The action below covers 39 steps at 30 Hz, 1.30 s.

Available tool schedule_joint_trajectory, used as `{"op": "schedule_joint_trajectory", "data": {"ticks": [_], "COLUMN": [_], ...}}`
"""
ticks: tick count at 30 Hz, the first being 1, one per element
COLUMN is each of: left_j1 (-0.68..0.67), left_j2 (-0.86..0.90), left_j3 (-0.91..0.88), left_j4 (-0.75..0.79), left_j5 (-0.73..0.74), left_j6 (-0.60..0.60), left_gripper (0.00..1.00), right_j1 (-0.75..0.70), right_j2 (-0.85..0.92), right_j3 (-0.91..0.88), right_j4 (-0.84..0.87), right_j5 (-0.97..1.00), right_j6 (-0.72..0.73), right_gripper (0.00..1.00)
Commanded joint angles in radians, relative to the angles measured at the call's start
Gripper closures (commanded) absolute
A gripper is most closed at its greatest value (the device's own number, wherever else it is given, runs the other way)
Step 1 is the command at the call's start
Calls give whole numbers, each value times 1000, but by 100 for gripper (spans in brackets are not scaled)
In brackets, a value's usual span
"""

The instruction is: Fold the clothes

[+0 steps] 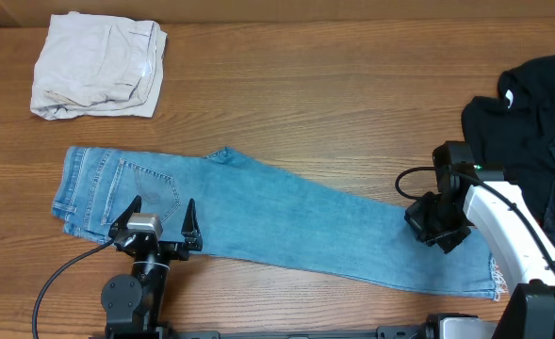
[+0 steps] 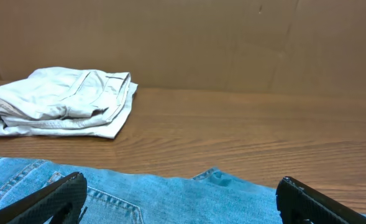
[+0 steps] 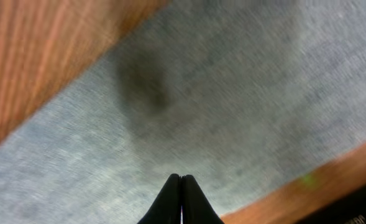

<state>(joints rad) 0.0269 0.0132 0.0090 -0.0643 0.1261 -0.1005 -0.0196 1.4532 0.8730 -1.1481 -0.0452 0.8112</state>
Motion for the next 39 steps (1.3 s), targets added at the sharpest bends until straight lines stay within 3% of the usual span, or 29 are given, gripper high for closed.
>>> {"op": "schedule_joint_trajectory", "data": {"ticks": [1, 33, 39], "left_j1": [6, 6, 6], "left_j2": [-9, -9, -9], "left_j3": [-4, -4, -4], "left_j4": [-2, -2, -2], "left_j5": [-6, -6, -7], "left_j6": [16, 16, 16], "left_gripper": [0, 0, 0], "right_j1": [-4, -4, -4], "right_j2": [24, 192, 271], "right_j3": [-5, -68, -68], "right_j4": [16, 263, 366], "right_j5": [-14, -49, -92], "right_j6": [0, -34, -106], "right_gripper": [95, 95, 95]}}
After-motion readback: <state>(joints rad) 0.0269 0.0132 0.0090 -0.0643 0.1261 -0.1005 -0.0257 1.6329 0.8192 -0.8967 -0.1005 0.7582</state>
